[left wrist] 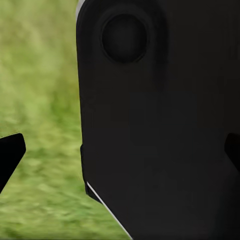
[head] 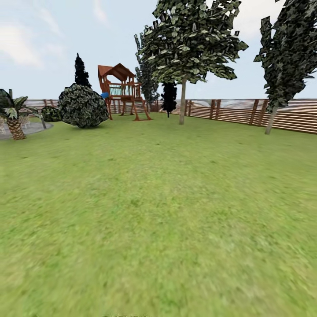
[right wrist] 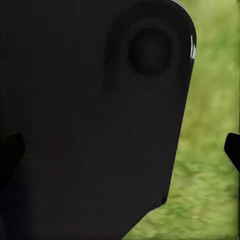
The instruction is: Take the three Easter eggs out of the wicker basket on the lawn in the garden, then place them on the lawn next to a single tree (choose any tree) so that all three eggs are next to the same tree and none are left in the basket.
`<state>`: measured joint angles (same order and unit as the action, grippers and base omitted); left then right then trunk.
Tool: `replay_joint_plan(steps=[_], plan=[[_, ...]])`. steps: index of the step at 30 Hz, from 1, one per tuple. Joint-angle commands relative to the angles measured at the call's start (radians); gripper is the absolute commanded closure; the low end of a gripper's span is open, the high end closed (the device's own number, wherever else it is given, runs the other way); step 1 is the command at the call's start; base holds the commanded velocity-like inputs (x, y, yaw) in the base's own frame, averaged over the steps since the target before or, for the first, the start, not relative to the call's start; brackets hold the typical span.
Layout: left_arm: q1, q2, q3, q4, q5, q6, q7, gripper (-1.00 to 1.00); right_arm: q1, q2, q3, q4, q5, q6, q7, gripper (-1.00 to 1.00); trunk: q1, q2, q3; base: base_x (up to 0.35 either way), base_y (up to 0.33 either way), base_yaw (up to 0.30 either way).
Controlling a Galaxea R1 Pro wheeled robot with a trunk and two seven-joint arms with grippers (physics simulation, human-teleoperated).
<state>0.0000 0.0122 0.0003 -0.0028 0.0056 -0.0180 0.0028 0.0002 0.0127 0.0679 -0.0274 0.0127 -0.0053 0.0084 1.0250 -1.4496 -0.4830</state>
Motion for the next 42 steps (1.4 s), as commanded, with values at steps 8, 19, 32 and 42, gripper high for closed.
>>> replay_joint_plan(steps=[8,19,32,42], plan=[[0.0,0.0,0.0,0.0,0.0,-0.002,0.0,-1.0,0.0,0.0,0.007,0.0,0.0,0.0,0.001,-1.0,0.0,0.0,-0.005,0.0,0.0,0.242],[0.0,0.0,0.0,0.0,0.001,-0.002,0.0,-1.0,0.0,0.001,0.007,0.002,-0.002,0.0,0.001,-1.0,0.0,0.0,-0.012,0.0,0.0,0.242],[0.0,0.0,0.0,0.0,0.001,-0.002,0.0,-1.0,0.0,0.001,0.007,0.008,-0.002,0.0,0.001,-1.0,0.0,0.0,-0.02,0.0,0.0,0.242],[0.0,0.0,0.0,0.0,0.001,-0.001,0.0,-1.0,0.001,-0.002,0.004,0.017,-0.001,-0.001,0.001,-1.0,0.0,0.0,-0.025,0.0,0.0,0.242]])
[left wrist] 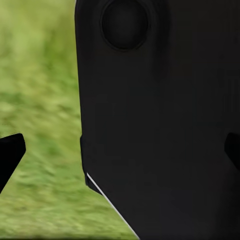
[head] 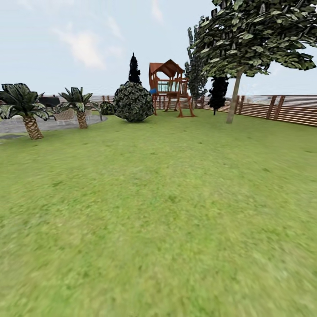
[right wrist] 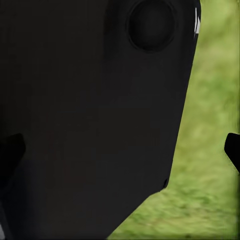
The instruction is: Take the three Easter eggs out of the wicker basket on the lawn in the garden, then place them on the lawn next to a single tree (choose any tree) so that all three eggs are next to the same tree and none are left in the basket.
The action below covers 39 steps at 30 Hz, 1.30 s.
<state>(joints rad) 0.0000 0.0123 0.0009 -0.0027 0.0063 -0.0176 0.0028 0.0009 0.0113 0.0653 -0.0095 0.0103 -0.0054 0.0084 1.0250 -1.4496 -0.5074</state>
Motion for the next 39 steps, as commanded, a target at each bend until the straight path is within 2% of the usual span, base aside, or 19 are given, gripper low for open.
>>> replay_joint_plan(steps=[1,14,25,29,39], plan=[[0.0,0.0,0.0,0.0,0.0,-0.002,0.0,-1.0,0.0,0.0,0.007,0.0,0.001,-0.001,0.001,-1.0,0.0,0.0,-0.001,0.0,0.0,0.242],[0.0,-0.002,0.0,0.0,0.0,-0.002,-0.003,-1.0,0.0,0.021,0.01,0.0,0.003,0.001,0.001,-1.0,0.0,0.0,-0.007,0.047,0.0,0.242],[0.0,-0.002,-0.006,0.0,-0.004,-0.053,-0.004,-1.0,0.0,0.031,0.019,-0.006,0.004,0.001,0.001,-1.0,0.0,0.0,-0.012,0.297,0.007,0.243],[0.0,-0.002,-0.005,0.0,-0.004,-0.09,-0.004,-1.0,0.0,0.037,0.021,-0.011,0.002,0.0,0.001,-1.0,0.0,0.0,-0.014,0.327,0.058,0.248],[0.0,-0.002,-0.004,0.001,-0.007,-0.107,-0.004,-1.0,0.0,0.038,0.022,-0.014,0.003,0.0,0.001,-1.0,0.0,0.0,-0.014,0.328,0.072,0.255]])
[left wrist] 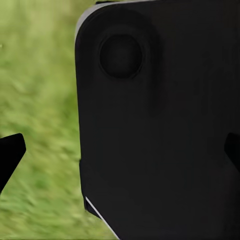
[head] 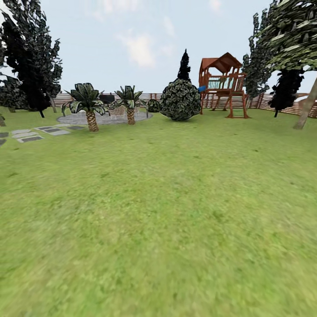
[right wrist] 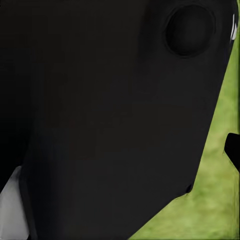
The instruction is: Take the three Easter eggs out of the wicker basket on the lawn in the garden, then place them on the lawn next to a single tree (choose any tree) so that all three eggs are next to the same tree and none are left in the basket.
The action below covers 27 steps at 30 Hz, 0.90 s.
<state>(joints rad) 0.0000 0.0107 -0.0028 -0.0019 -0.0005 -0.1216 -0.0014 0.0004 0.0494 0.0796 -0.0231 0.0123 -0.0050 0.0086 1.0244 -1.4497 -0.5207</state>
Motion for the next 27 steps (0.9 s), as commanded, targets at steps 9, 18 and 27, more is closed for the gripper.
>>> replay_joint_plan(steps=[9,18,27], plan=[[0.0,0.0,0.0,0.0,-0.001,-0.005,0.0,-1.0,0.0,0.002,0.006,-0.002,-0.001,0.0,0.0,-1.0,0.001,0.0,-0.001,0.328,0.074,0.258],[0.0,0.0,0.0,0.0,0.0,-0.007,0.0,-1.0,0.0,0.002,0.005,-0.003,-0.001,0.0,-0.001,-1.0,0.001,0.0,-0.001,0.328,0.074,0.259],[0.0,0.0,-0.002,0.0,-0.001,-0.009,0.0,-1.0,0.0,0.002,0.005,-0.003,-0.002,-0.001,-0.001,-1.0,0.001,0.0,-0.001,0.328,0.074,0.261]])
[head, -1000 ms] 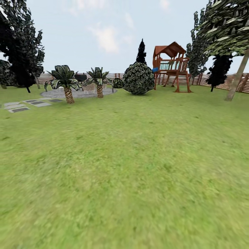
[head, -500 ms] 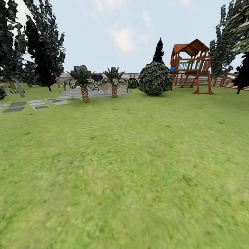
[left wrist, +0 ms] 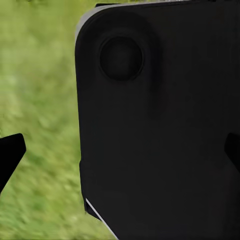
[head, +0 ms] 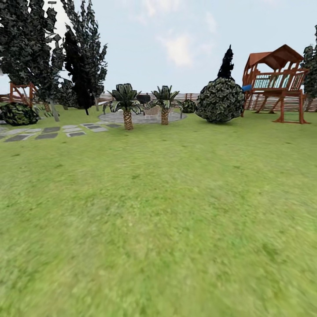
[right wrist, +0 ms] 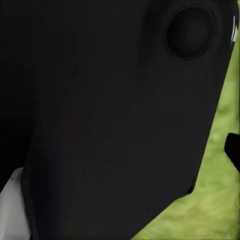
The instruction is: Take the three Easter eggs out of the wicker basket on the lawn in the garden, then place them on the lawn next to a single tree (choose any tree) so that all three eggs are next to the same tree and none are left in the basket.
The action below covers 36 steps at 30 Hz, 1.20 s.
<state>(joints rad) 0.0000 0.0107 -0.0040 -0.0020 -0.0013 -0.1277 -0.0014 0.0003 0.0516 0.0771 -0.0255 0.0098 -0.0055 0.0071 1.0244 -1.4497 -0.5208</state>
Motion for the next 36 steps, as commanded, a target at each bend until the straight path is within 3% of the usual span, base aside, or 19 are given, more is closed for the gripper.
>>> replay_joint_plan(steps=[1,36], plan=[[0.0,0.0,0.0,0.0,0.0,-0.003,0.0,-1.0,0.0,0.0,0.008,-0.001,0.001,-0.001,0.001,-1.0,0.001,0.0,-0.001,0.328,0.074,0.261],[0.0,0.0,-0.001,0.0,0.0,-0.016,0.0,-1.0,0.0,0.004,0.005,-0.001,-0.007,-0.004,0.001,-1.0,0.001,0.0,-0.001,0.328,0.057,0.261]])
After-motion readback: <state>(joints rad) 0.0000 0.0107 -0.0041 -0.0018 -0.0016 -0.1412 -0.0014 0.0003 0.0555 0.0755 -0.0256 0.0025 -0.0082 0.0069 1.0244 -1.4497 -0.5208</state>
